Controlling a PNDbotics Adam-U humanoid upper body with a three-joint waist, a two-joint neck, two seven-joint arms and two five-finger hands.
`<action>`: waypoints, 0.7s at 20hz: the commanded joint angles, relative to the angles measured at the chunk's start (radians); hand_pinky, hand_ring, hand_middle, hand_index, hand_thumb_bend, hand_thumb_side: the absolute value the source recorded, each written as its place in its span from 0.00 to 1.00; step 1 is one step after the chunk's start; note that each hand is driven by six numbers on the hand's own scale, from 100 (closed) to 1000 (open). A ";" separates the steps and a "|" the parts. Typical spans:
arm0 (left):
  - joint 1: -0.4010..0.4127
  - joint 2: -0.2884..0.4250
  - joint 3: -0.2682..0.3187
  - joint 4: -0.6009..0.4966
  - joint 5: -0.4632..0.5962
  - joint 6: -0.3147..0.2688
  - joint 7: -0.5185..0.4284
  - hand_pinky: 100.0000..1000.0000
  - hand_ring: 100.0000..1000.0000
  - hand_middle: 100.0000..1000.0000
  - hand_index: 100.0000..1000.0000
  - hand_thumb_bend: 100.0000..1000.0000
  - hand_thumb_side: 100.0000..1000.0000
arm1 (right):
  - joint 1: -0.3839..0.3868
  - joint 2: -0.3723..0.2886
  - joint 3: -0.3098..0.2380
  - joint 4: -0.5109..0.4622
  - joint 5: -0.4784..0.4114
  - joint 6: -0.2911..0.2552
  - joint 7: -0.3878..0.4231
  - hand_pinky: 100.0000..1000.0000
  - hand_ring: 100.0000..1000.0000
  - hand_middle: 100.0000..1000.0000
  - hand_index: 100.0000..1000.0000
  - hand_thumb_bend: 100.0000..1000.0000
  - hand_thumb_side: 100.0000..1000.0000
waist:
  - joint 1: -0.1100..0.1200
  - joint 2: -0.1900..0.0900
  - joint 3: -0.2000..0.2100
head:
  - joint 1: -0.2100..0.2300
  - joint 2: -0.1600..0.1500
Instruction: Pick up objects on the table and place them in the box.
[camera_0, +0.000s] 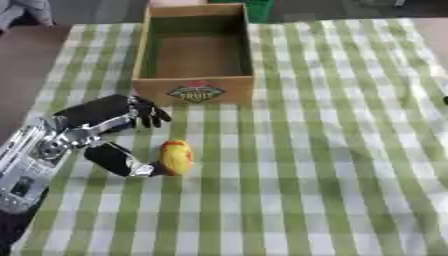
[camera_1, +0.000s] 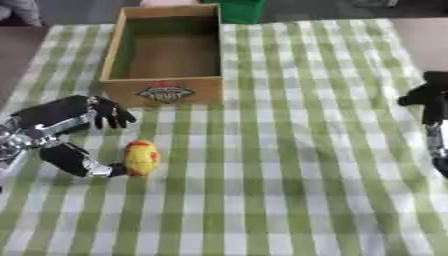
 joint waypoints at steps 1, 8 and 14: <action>-0.020 0.004 0.004 0.002 -0.006 -0.005 0.004 0.52 0.61 0.59 0.82 0.53 0.46 | -0.009 -0.013 -0.003 -0.015 0.000 0.002 0.003 0.61 0.54 0.52 0.75 0.00 0.39 | -0.003 -0.013 -0.001 | 0.005 -0.011; -0.022 -0.019 -0.005 0.035 -0.012 -0.007 0.010 0.48 0.57 0.55 0.81 0.52 0.44 | -0.015 -0.009 -0.001 -0.015 -0.003 0.006 0.007 0.61 0.54 0.52 0.75 0.00 0.39 | -0.005 -0.009 -0.004 | 0.010 -0.014; -0.020 -0.034 -0.009 0.059 -0.025 -0.007 0.022 0.44 0.54 0.51 0.76 0.48 0.44 | -0.018 -0.006 0.000 -0.015 -0.006 0.008 0.009 0.61 0.54 0.52 0.75 0.00 0.39 | -0.008 -0.008 -0.006 | 0.013 -0.017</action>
